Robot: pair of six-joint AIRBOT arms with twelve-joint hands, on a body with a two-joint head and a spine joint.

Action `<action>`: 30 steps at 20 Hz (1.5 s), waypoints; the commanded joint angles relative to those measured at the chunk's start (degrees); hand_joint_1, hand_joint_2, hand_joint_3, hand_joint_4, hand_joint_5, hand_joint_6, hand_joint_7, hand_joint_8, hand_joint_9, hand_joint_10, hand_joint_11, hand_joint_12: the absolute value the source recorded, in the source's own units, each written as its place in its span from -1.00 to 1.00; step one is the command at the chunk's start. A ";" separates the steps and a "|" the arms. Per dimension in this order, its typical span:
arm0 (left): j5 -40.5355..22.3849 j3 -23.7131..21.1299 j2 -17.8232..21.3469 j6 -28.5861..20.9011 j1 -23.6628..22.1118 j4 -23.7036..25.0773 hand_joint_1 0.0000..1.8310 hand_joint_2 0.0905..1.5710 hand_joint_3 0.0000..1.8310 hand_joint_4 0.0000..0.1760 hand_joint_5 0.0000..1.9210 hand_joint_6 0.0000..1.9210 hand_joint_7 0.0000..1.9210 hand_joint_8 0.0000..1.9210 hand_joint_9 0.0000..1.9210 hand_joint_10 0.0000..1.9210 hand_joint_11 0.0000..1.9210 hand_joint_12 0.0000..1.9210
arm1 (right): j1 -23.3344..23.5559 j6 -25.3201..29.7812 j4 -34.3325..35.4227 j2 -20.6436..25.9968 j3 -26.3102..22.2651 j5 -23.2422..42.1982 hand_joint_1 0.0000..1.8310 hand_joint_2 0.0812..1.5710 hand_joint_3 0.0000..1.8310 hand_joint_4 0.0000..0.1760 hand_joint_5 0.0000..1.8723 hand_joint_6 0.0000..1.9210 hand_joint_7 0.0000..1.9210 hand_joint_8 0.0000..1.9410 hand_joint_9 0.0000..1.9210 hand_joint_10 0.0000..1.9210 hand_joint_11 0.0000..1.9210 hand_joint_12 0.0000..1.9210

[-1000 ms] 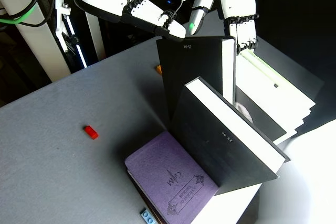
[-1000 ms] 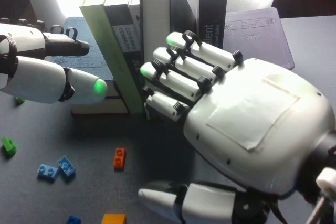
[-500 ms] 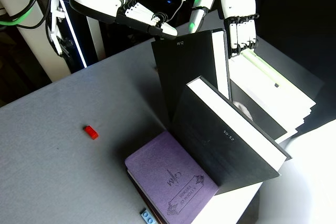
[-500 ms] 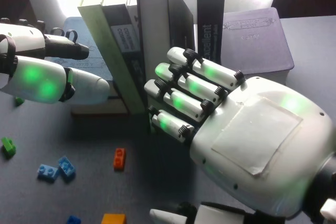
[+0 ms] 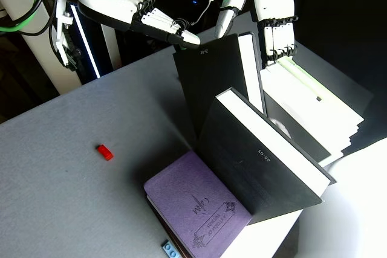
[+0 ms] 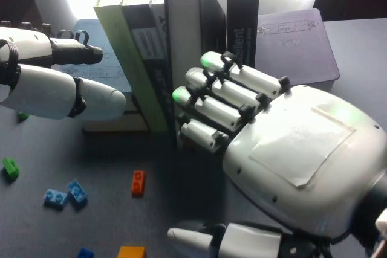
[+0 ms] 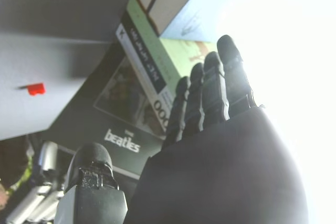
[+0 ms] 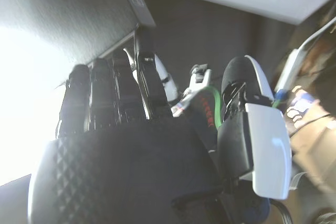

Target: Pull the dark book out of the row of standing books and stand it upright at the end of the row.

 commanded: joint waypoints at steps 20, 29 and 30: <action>-4.26 0.22 0.64 -0.36 -0.37 1.46 -1.00 0.38 -1.00 -1.00 -0.95 -1.00 -0.95 -0.99 -0.93 -1.00 -1.00 -0.66 | -7.37 2.47 0.60 0.77 2.66 5.57 -1.00 0.44 -1.00 -1.00 -0.72 -0.25 -0.98 -1.00 -1.00 -1.00 -1.00 -1.00; -4.23 0.22 0.65 -0.36 -0.37 1.47 -1.00 0.37 -1.00 -1.00 -0.98 -1.00 -0.96 -1.00 -0.95 -1.00 -1.00 -0.74 | -10.76 0.88 -2.42 -3.05 6.20 3.75 -1.00 0.44 -1.00 -1.00 -0.64 -0.27 -0.92 -0.98 -1.00 -1.00 -1.00 -1.00; -4.23 0.22 0.65 -0.36 -0.37 1.47 -1.00 0.37 -1.00 -1.00 -0.98 -1.00 -0.96 -1.00 -0.95 -1.00 -1.00 -0.74 | -11.07 0.90 -2.93 -3.23 6.31 3.75 -1.00 0.44 -1.00 -1.00 -0.64 -0.27 -0.92 -0.98 -1.00 -1.00 -1.00 -1.00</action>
